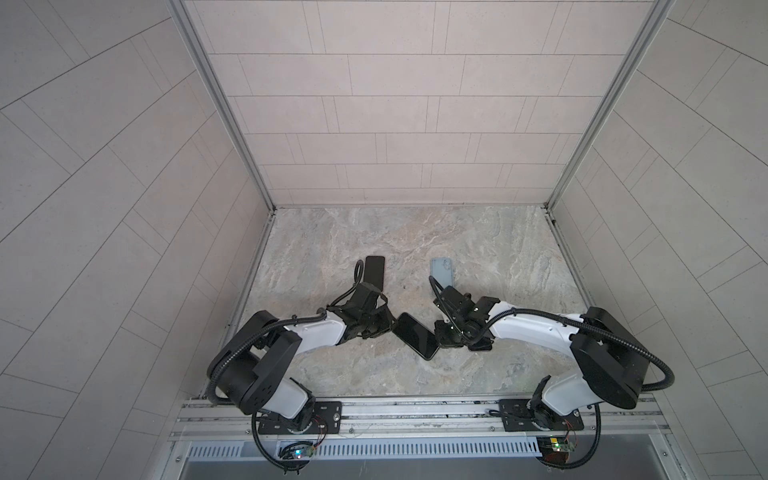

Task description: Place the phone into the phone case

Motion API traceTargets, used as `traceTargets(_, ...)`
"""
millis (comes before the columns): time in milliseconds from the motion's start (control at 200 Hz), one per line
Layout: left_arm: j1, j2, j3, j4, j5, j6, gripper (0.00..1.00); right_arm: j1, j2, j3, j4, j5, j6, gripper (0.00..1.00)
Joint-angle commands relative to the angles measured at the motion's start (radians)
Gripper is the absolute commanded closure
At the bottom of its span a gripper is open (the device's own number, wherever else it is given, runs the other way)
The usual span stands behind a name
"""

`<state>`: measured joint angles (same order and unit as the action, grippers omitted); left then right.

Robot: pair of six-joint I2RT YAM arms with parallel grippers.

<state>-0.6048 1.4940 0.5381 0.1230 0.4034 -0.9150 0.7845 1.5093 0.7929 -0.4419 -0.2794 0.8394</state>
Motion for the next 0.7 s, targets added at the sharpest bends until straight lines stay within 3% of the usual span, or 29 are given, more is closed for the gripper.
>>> traceTargets(0, -0.009, 0.029, 0.004, -0.036, -0.001, 0.012, 0.67, 0.01, 0.024, 0.012, 0.002, 0.006, 0.0, 0.81)
traceTargets(695, -0.011, 0.03, 0.005, -0.036, -0.003, 0.013, 0.66, 0.012, 0.026, 0.004, 0.012, 0.002, 0.004, 0.81)
